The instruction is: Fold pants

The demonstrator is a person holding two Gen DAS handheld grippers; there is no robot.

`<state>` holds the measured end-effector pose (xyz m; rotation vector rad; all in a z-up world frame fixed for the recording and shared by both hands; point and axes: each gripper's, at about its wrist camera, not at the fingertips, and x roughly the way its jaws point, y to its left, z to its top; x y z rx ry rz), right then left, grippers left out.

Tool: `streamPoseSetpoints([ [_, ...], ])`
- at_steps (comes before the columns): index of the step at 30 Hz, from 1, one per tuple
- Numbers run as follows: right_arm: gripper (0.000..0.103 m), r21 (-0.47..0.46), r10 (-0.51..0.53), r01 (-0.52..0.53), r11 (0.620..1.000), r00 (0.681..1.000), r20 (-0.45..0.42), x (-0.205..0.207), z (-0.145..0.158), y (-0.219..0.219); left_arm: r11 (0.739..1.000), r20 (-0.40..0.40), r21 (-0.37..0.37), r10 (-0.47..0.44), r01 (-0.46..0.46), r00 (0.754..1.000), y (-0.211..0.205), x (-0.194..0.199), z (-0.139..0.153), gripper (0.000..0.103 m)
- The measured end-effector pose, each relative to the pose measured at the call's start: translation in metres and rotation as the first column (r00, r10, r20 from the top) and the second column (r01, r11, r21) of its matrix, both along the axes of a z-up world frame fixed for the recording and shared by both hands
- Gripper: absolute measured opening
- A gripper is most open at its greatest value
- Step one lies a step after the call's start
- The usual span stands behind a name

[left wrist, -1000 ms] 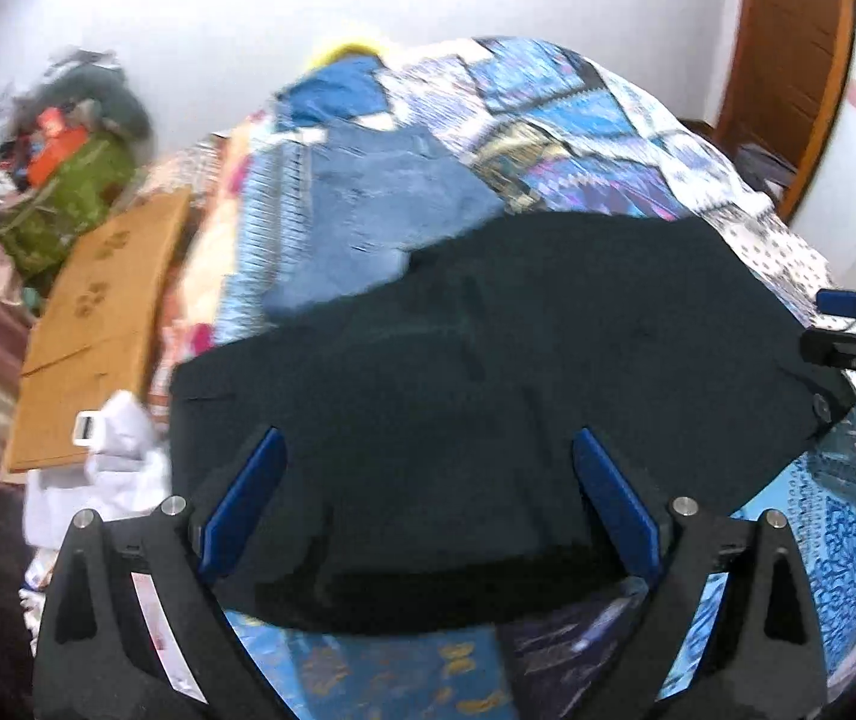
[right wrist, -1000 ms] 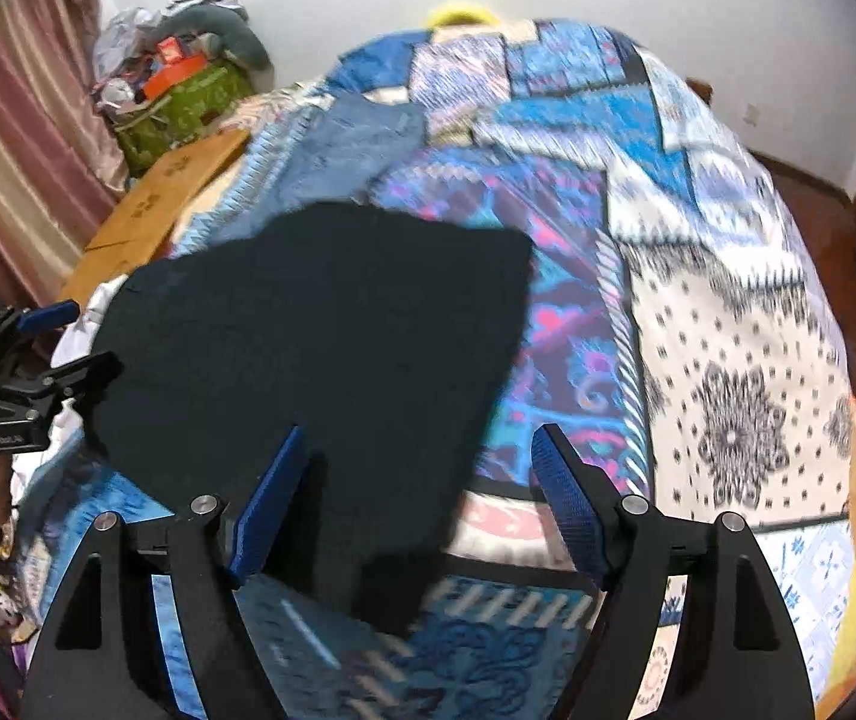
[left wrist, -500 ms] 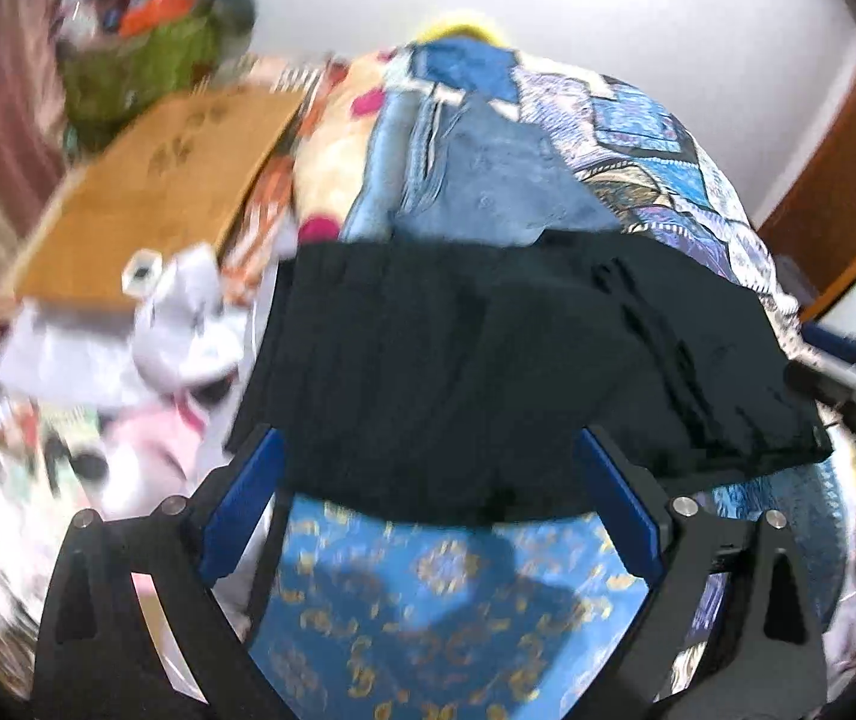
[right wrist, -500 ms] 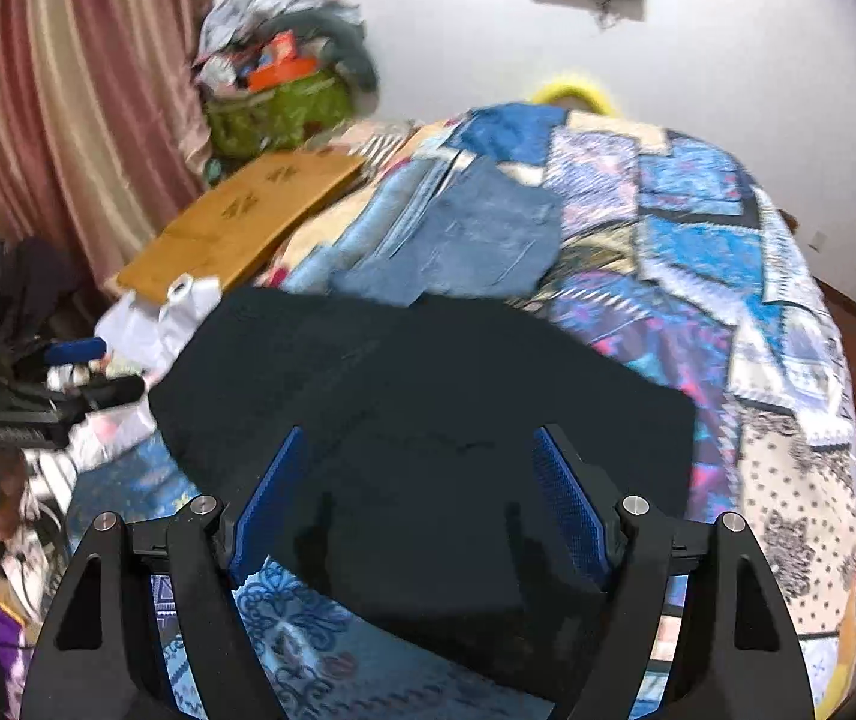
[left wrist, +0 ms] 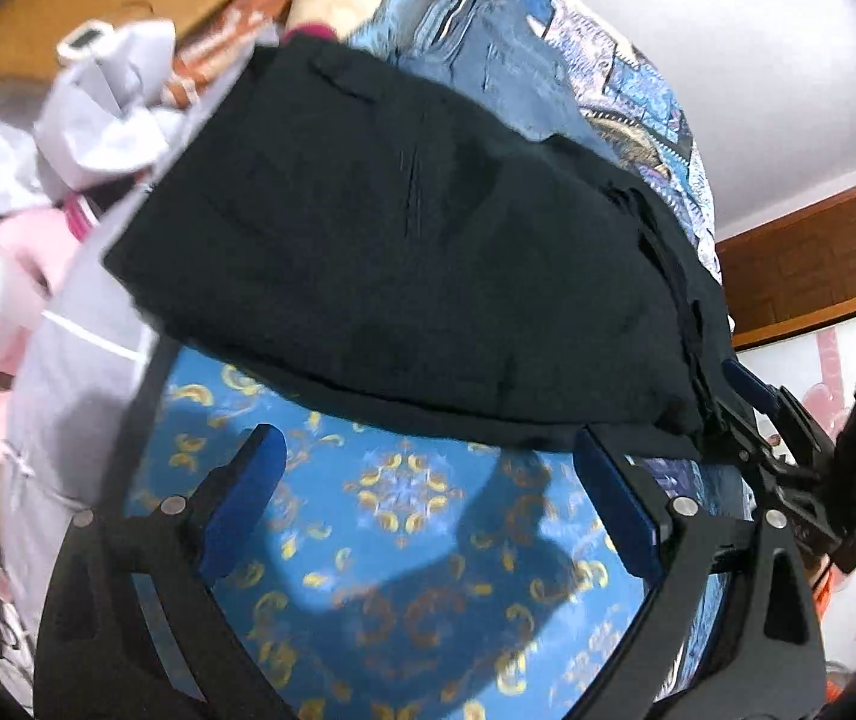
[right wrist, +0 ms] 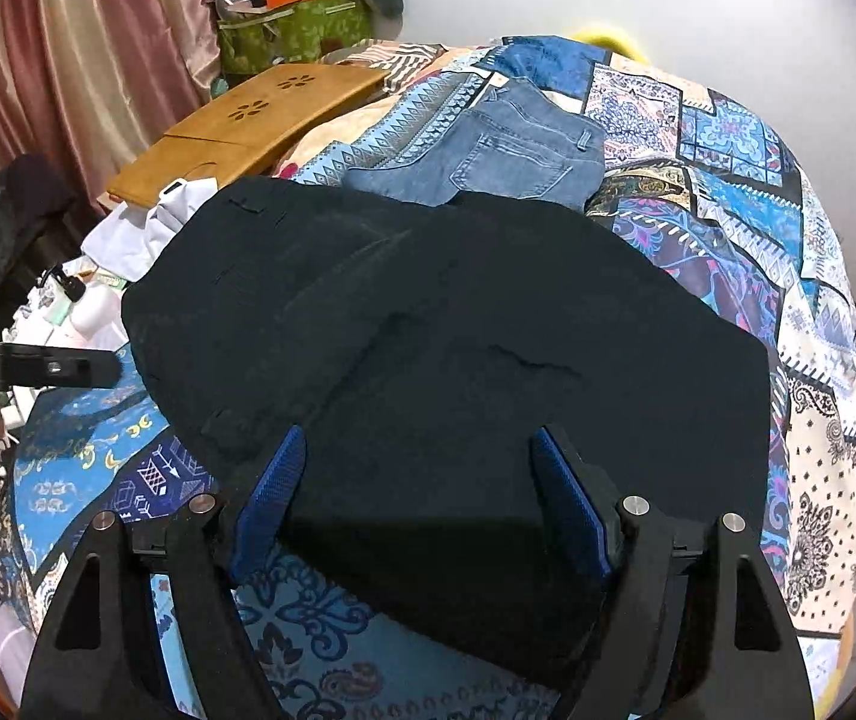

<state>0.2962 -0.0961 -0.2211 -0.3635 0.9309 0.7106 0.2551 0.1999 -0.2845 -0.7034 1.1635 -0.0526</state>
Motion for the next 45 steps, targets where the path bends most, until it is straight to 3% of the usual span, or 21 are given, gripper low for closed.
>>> streamPoseSetpoints([
  [8, 0.077, 0.003, 0.005, -0.004, 1.000, 1.000, -0.009, 0.001, -0.002, 0.002, 0.991, 0.001, -0.132, 0.030, -0.029, 1.000, 0.018, 0.022, -0.016, 0.097],
  [13, 0.077, 0.014, 0.003, -0.003, 1.000, 1.000, -0.013, 0.000, -0.003, 0.002, 0.989, -0.003, -0.147, 0.018, -0.019, 1.000, 0.029, 0.044, -0.025, 0.097],
  [18, 0.078, 0.017, 0.007, -0.007, 1.000, 1.000, -0.018, 0.001, -0.003, 0.002, 0.999, 0.009, -0.043, 0.025, -0.024, 1.000, 0.036, 0.057, -0.021, 0.077],
  [21, 0.078, 0.020, 0.011, -0.011, 1.000, 1.000, -0.019, 0.000, -0.003, 0.002, 0.997, 0.014, 0.062, 0.037, -0.038, 0.999, 0.037, 0.060, -0.017, 0.057],
  [25, 0.078, 0.025, 0.017, -0.016, 1.000, 1.000, -0.022, 0.000, -0.003, 0.001, 0.987, 0.035, 0.145, 0.059, -0.063, 0.998, 0.040, 0.059, -0.013, 0.031],
  [28, 0.078, 0.046, 0.016, -0.014, 0.999, 0.999, -0.039, 0.002, -0.001, -0.003, 0.964, 0.075, 0.259, 0.050, -0.067, 0.996, 0.031, 0.059, 0.006, 0.025],
  [30, 0.077, 0.075, 0.005, 0.000, 0.997, 0.998, -0.063, 0.003, 0.001, -0.010, 0.926, 0.118, 0.372, 0.022, -0.064, 0.993, 0.019, 0.058, 0.030, 0.022],
  [34, 0.076, 0.145, -0.048, 0.063, 0.987, 0.994, -0.103, 0.002, 0.013, -0.038, 0.850, 0.235, 0.521, -0.053, -0.080, 0.971, -0.008, 0.056, 0.083, 0.018],
  [40, 0.076, 0.174, -0.141, 0.157, 0.972, 0.985, -0.101, -0.004, 0.026, -0.091, 0.788, 0.352, 0.606, -0.141, -0.110, 0.925, -0.051, 0.058, 0.139, 0.015],
  [45, 0.076, 0.163, -0.204, 0.221, 0.962, 0.973, -0.111, -0.012, 0.021, -0.129, 0.741, 0.424, 0.663, -0.258, -0.104, 0.868, -0.102, 0.060, 0.176, 0.014],
])
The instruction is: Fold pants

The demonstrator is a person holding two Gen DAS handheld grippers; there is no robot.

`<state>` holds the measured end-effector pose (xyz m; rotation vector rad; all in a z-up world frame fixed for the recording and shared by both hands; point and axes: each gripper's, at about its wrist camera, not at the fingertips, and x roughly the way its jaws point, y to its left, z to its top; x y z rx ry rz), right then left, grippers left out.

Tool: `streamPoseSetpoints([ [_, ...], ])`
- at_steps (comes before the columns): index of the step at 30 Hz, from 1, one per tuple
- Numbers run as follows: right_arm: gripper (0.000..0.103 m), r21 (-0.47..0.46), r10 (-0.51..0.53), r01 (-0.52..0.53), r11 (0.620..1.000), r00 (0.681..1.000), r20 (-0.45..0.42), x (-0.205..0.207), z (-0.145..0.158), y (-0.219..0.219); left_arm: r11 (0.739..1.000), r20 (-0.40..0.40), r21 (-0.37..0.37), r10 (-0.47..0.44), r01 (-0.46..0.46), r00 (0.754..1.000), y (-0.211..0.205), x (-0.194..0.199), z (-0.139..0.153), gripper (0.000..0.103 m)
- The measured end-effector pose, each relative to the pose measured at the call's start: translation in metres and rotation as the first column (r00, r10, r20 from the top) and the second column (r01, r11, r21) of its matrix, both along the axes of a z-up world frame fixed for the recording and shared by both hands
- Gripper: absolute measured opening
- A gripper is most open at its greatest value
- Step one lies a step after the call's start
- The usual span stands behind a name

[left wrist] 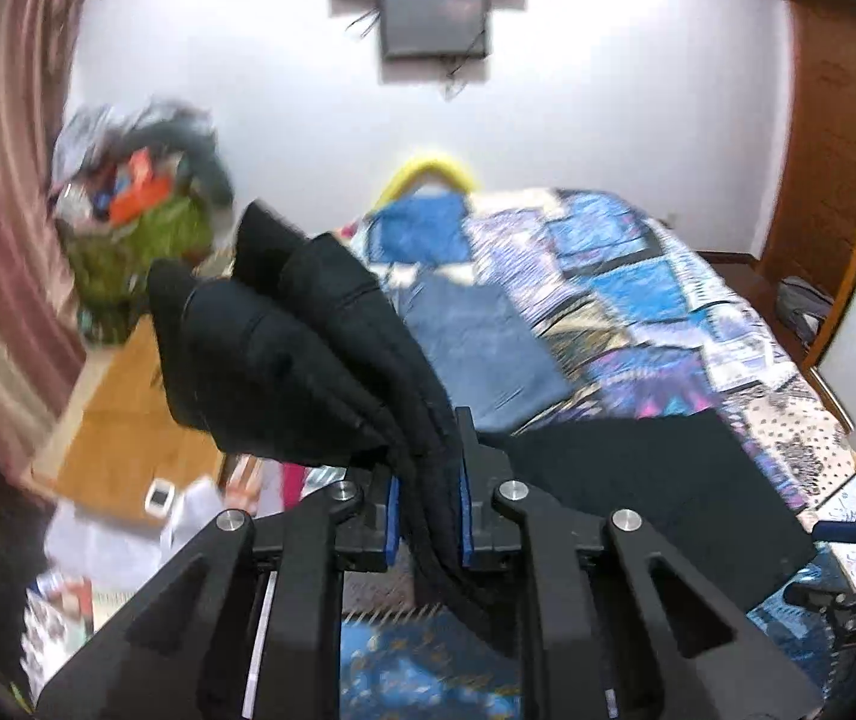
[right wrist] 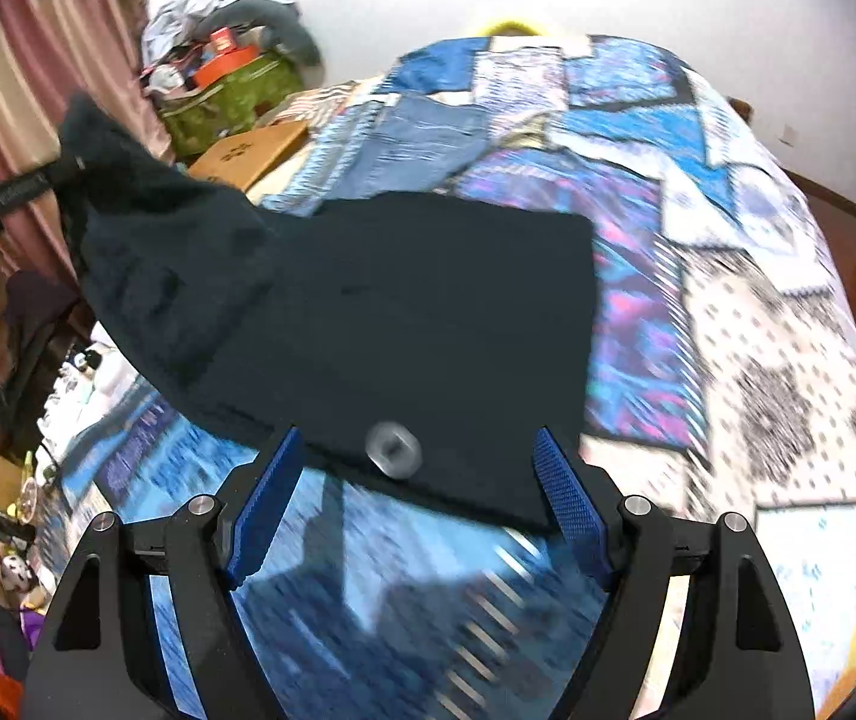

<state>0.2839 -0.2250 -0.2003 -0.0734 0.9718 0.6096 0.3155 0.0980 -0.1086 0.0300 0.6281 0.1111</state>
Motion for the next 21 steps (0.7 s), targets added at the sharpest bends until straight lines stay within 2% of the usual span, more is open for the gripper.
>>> streamPoseSetpoints([
  [4, 0.076, 0.017, -0.036, 0.036, 0.999, 0.999, -0.002, -0.007, -0.001, -0.023, 0.995, 0.023, 0.027, -0.102, 0.101, 0.995, -0.045, 0.009, 0.018, 0.014],
  [9, 0.076, 0.051, -0.064, 0.064, 0.997, 0.998, 0.000, -0.009, 0.000, -0.038, 0.964, -0.028, -0.020, -0.264, 0.264, 0.964, -0.106, 0.026, 0.018, 0.012],
  [13, 0.076, 0.054, -0.058, 0.058, 0.997, 0.998, -0.003, -0.014, -0.004, -0.041, 0.933, -0.107, -0.073, -0.359, 0.353, 0.927, -0.146, 0.034, -0.007, 0.012],
  [16, 0.076, 0.048, -0.046, 0.046, 0.998, 0.999, -0.004, -0.019, -0.007, -0.040, 0.897, -0.220, -0.165, -0.439, 0.410, 0.871, -0.171, 0.041, -0.038, 0.011],
  [18, 0.076, 0.050, -0.039, 0.039, 0.998, 0.999, -0.005, -0.022, -0.008, -0.039, 0.889, -0.267, -0.143, -0.457, 0.435, 0.848, -0.185, 0.033, -0.053, 0.012],
  [21, 0.076, 0.051, -0.037, 0.037, 0.998, 0.999, -0.010, -0.027, -0.009, -0.039, 0.888, -0.314, -0.078, -0.454, 0.454, 0.834, -0.198, 0.026, -0.062, 0.015],
])
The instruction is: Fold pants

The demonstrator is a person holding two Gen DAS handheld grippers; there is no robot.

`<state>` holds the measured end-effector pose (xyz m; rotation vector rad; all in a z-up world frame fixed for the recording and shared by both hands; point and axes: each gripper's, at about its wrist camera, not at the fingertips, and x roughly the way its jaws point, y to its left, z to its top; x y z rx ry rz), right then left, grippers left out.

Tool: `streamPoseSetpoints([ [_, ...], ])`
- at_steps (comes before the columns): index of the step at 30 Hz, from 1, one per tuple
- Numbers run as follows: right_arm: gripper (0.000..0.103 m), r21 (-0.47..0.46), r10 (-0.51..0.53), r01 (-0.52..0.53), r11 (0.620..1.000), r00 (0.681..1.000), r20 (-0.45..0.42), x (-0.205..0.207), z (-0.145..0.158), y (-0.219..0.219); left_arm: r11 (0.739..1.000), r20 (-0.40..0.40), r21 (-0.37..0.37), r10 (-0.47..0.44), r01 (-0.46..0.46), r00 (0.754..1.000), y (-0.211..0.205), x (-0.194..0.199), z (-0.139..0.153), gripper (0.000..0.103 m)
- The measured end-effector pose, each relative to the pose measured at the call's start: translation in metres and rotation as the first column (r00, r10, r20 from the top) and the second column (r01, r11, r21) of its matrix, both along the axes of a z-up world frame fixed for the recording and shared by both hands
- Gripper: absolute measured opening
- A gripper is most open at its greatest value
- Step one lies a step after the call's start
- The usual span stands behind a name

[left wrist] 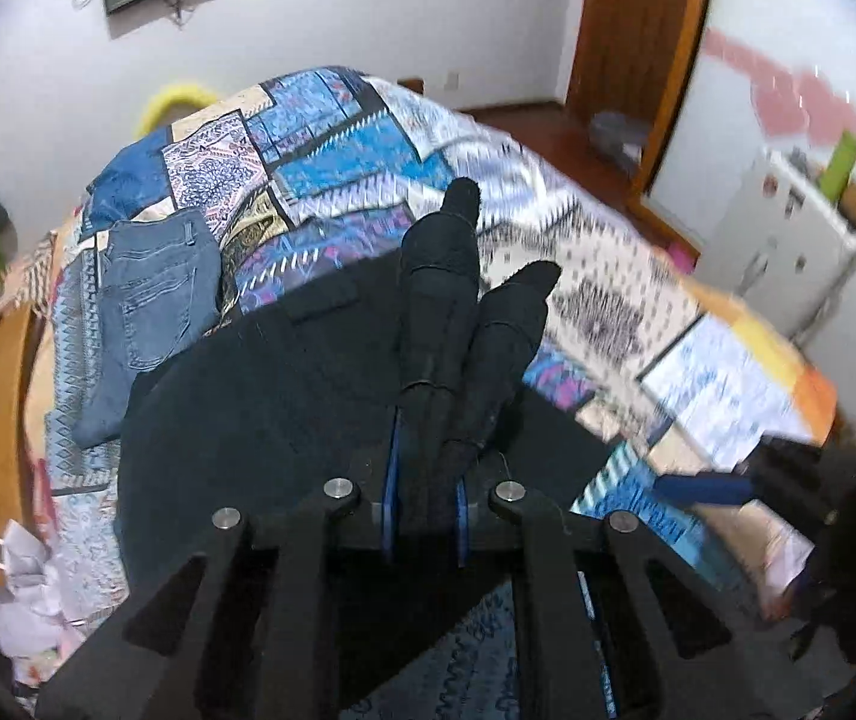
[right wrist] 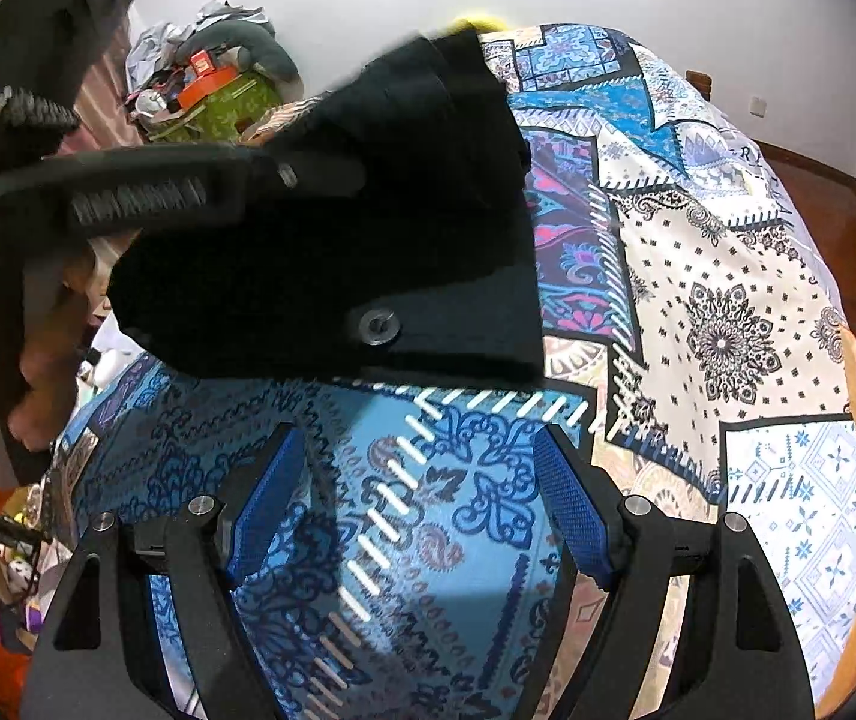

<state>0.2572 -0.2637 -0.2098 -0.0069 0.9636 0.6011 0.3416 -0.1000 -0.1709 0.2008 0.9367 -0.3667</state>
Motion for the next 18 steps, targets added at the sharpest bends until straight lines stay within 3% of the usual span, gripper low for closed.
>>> streamPoseSetpoints([
  [1, 0.076, 0.000, 0.000, 0.000, 1.000, 1.000, -0.001, -0.001, -0.001, 0.000, 1.000, -0.007, 0.021, -0.007, 0.007, 1.000, -0.002, -0.002, -0.001, 0.022],
  [3, 0.076, 0.004, 0.000, 0.000, 1.000, 1.000, -0.010, -0.002, -0.002, 0.000, 0.999, -0.031, 0.012, -0.037, 0.037, 0.999, -0.004, -0.005, 0.001, 0.048],
  [4, 0.076, 0.005, -0.002, 0.002, 1.000, 1.000, -0.012, -0.003, -0.002, 0.001, 0.999, -0.033, -0.015, -0.050, 0.049, 0.998, -0.002, -0.005, 0.003, 0.070],
  [5, 0.076, 0.006, -0.003, 0.003, 1.000, 1.000, -0.012, -0.003, -0.002, 0.001, 0.998, -0.019, -0.045, -0.054, 0.053, 0.998, 0.000, -0.007, 0.008, 0.084],
  [8, 0.076, 0.014, -0.009, 0.009, 1.000, 1.000, -0.010, -0.004, -0.001, 0.002, 0.998, 0.045, -0.057, -0.019, 0.021, 0.999, 0.011, -0.008, 0.024, 0.089],
  [12, 0.076, 0.020, -0.012, 0.012, 1.000, 1.000, -0.009, -0.003, 0.001, 0.006, 0.998, 0.108, 0.006, 0.058, -0.059, 0.992, 0.036, 0.010, 0.035, 0.092],
  [18, 0.076, 0.021, -0.005, 0.005, 1.000, 1.000, -0.007, 0.004, 0.001, 0.013, 0.975, 0.120, 0.083, 0.195, -0.205, 0.973, 0.090, 0.062, 0.024, 0.093],
])
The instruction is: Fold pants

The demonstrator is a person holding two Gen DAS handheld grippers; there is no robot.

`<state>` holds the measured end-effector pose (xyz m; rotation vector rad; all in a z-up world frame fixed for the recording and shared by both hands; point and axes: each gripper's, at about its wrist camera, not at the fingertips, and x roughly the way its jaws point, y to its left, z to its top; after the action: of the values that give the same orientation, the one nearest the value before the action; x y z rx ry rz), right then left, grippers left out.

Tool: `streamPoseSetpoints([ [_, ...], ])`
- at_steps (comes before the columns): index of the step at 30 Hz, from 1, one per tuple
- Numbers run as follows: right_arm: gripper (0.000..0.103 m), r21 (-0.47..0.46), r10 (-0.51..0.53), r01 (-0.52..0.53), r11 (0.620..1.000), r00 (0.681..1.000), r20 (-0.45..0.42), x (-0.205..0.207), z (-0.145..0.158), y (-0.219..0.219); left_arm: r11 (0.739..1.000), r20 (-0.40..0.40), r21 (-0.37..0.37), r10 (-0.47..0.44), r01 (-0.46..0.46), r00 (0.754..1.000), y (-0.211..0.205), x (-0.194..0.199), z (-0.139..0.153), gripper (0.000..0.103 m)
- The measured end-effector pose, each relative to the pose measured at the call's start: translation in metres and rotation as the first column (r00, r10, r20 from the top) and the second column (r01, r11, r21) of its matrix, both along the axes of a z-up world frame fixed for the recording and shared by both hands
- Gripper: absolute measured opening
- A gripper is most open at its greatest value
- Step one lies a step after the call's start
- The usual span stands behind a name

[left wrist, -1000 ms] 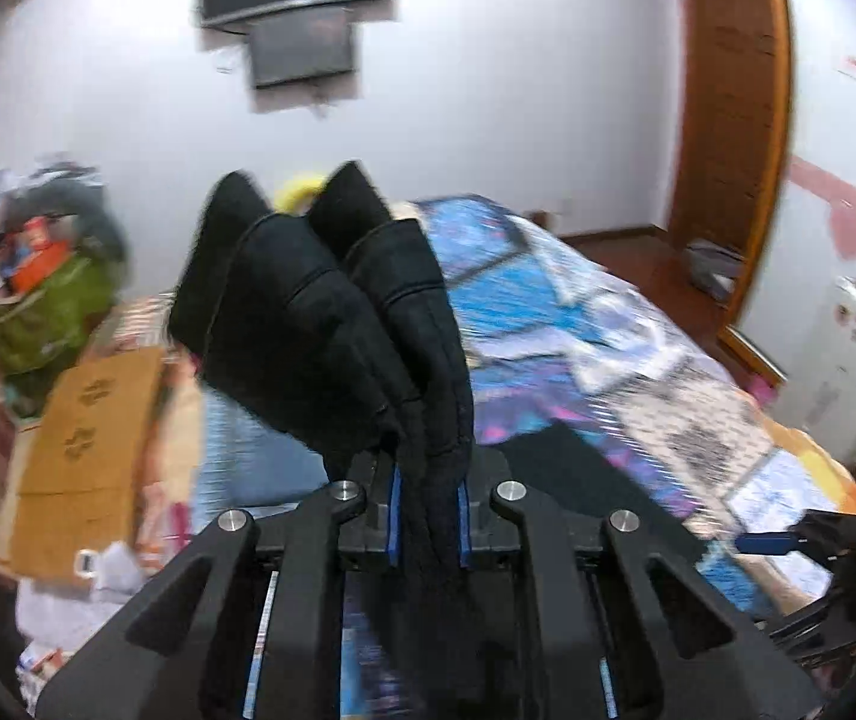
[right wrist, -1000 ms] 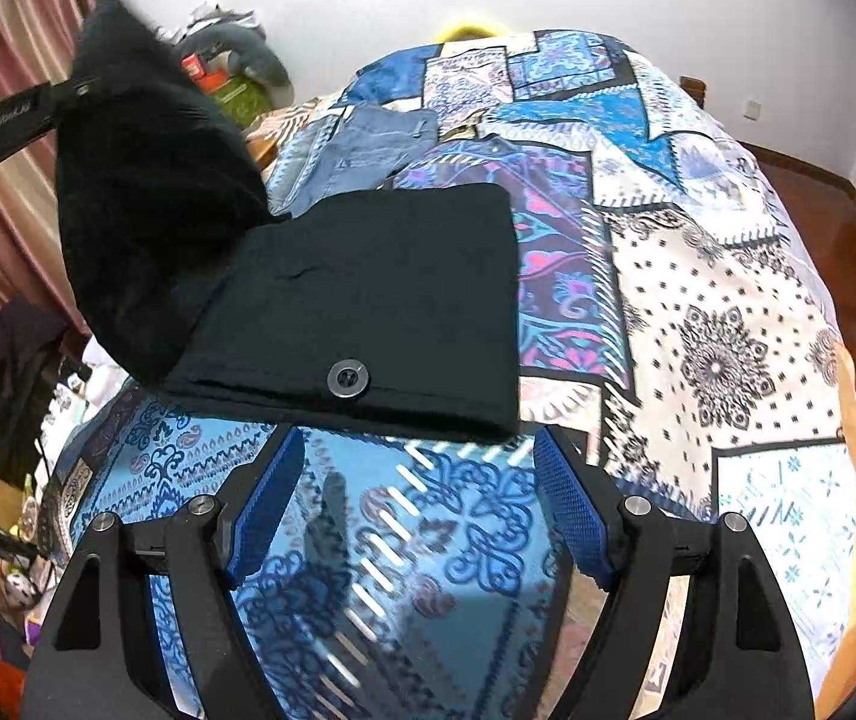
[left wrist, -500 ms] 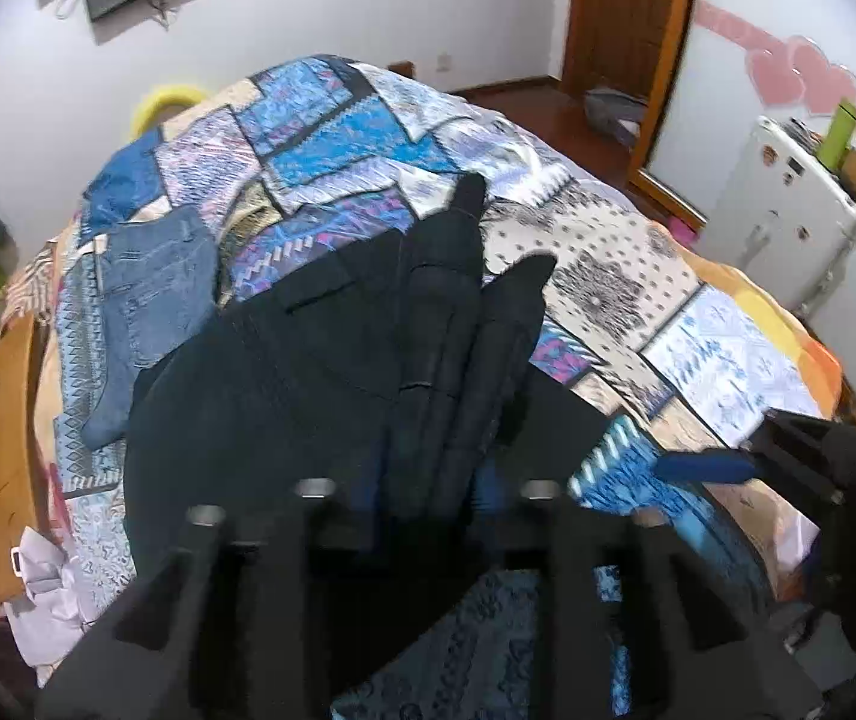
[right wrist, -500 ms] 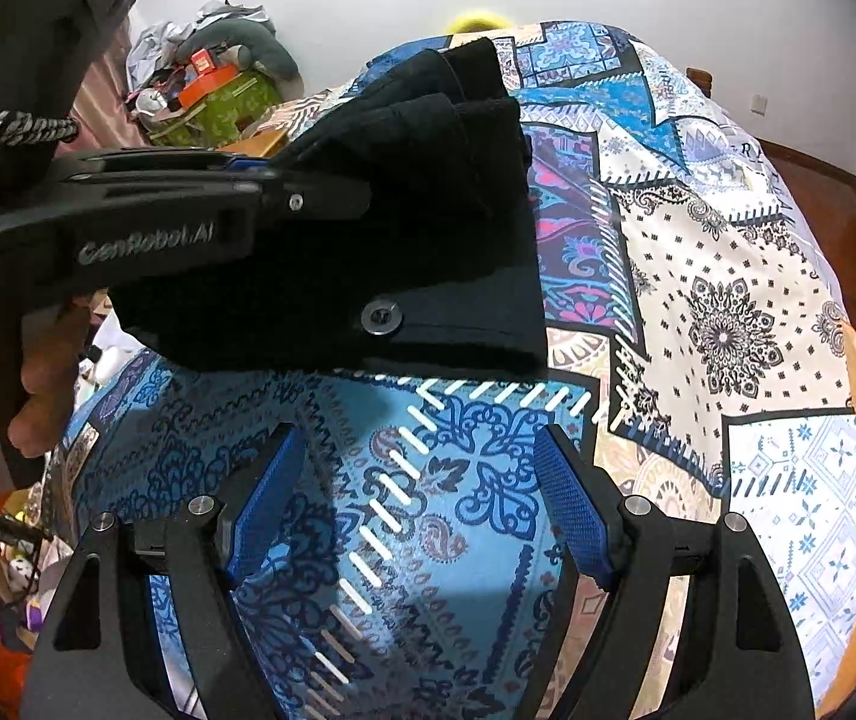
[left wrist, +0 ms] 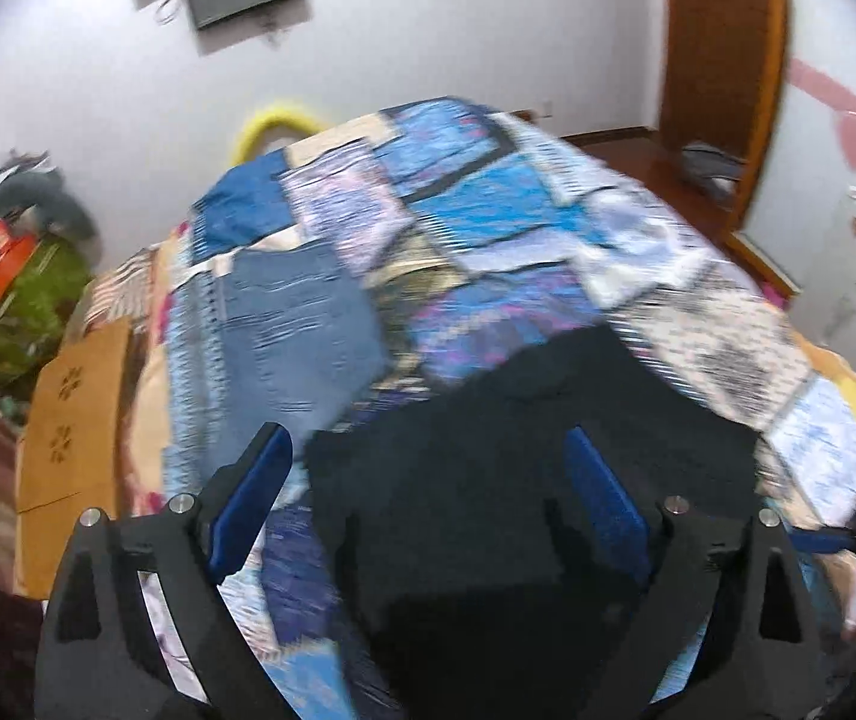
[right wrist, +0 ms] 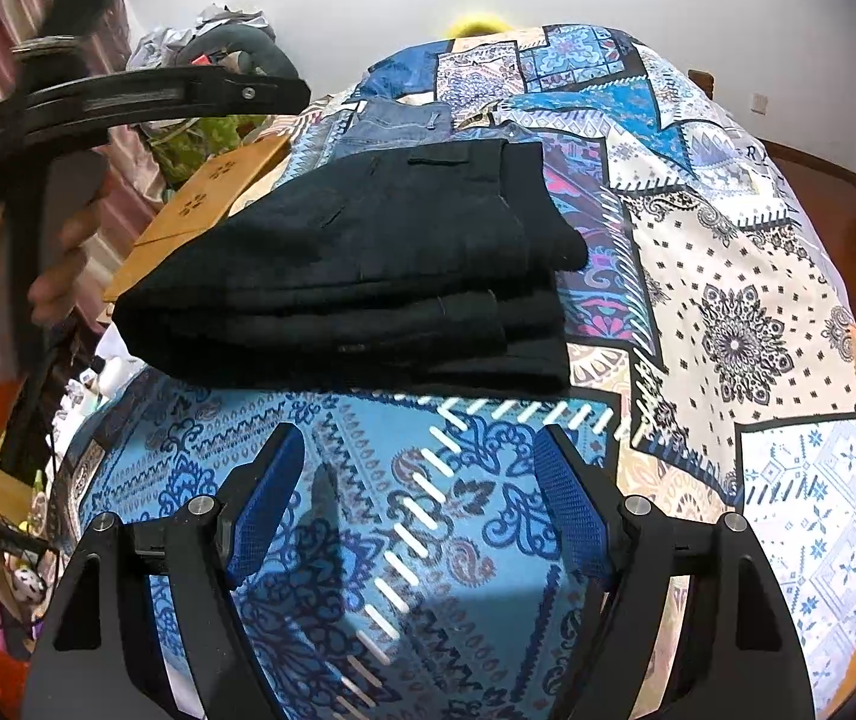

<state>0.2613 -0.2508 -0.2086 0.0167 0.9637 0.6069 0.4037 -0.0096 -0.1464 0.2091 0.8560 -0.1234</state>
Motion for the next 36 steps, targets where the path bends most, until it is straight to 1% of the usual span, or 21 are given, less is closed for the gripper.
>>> streamPoseSetpoints([
  [2, 0.076, 0.001, 0.002, -0.002, 1.000, 1.000, -0.007, 0.003, -0.002, 0.003, 0.999, -0.016, 0.013, 0.036, -0.036, 0.999, 0.015, 0.017, -0.008, 0.093],
  [7, 0.076, -0.011, 0.012, -0.012, 1.000, 1.000, -0.022, 0.013, -0.006, 0.011, 0.995, -0.104, 0.023, 0.103, -0.101, 0.989, 0.045, 0.065, -0.039, 0.093],
  [10, 0.076, -0.015, 0.012, -0.012, 1.000, 1.000, -0.023, 0.018, -0.006, 0.014, 0.991, -0.158, 0.062, 0.125, -0.117, 0.980, 0.053, 0.090, -0.064, 0.093],
  [13, 0.076, -0.008, -0.001, 0.001, 1.000, 1.000, -0.029, 0.023, -0.005, 0.011, 0.988, -0.270, 0.122, 0.128, -0.098, 0.954, 0.055, 0.106, -0.101, 0.094],
  [14, 0.076, -0.006, -0.007, 0.006, 1.000, 1.000, -0.030, 0.025, -0.005, 0.010, 0.988, -0.304, 0.128, 0.125, -0.089, 0.945, 0.056, 0.107, -0.112, 0.094],
  [15, 0.076, -0.007, -0.014, 0.014, 1.000, 0.999, -0.030, 0.025, -0.005, 0.008, 0.990, -0.319, 0.114, 0.115, -0.083, 0.941, 0.059, 0.103, -0.122, 0.094],
  [16, 0.076, -0.008, -0.025, 0.025, 1.000, 0.999, -0.028, 0.026, -0.005, 0.005, 0.991, -0.309, 0.103, 0.115, -0.087, 0.944, 0.061, 0.099, -0.122, 0.094],
  [17, 0.076, -0.004, -0.028, 0.028, 1.000, 0.999, -0.029, 0.026, -0.005, 0.003, 0.991, -0.297, 0.087, 0.119, -0.098, 0.948, 0.065, 0.092, -0.121, 0.094],
  [23, 0.076, -0.016, -0.081, 0.080, 0.997, 0.997, -0.020, 0.026, 0.001, -0.015, 0.993, -0.319, 0.028, 0.115, -0.112, 0.941, 0.084, 0.055, -0.112, 0.094],
  [29, 0.076, -0.005, -0.119, 0.119, 0.993, 0.993, 0.022, 0.016, 0.015, -0.032, 0.993, -0.323, 0.020, 0.113, -0.112, 0.940, 0.098, 0.000, -0.102, 0.094],
  [33, 0.076, 0.004, -0.129, 0.129, 0.992, 0.990, 0.053, 0.010, 0.026, -0.037, 0.991, -0.338, -0.024, 0.116, -0.131, 0.934, 0.105, -0.037, -0.097, 0.094],
  [36, 0.076, 0.020, -0.129, 0.127, 0.992, 0.988, 0.080, 0.005, 0.035, -0.036, 0.990, -0.315, -0.063, 0.098, -0.124, 0.944, 0.103, -0.064, -0.088, 0.094],
])
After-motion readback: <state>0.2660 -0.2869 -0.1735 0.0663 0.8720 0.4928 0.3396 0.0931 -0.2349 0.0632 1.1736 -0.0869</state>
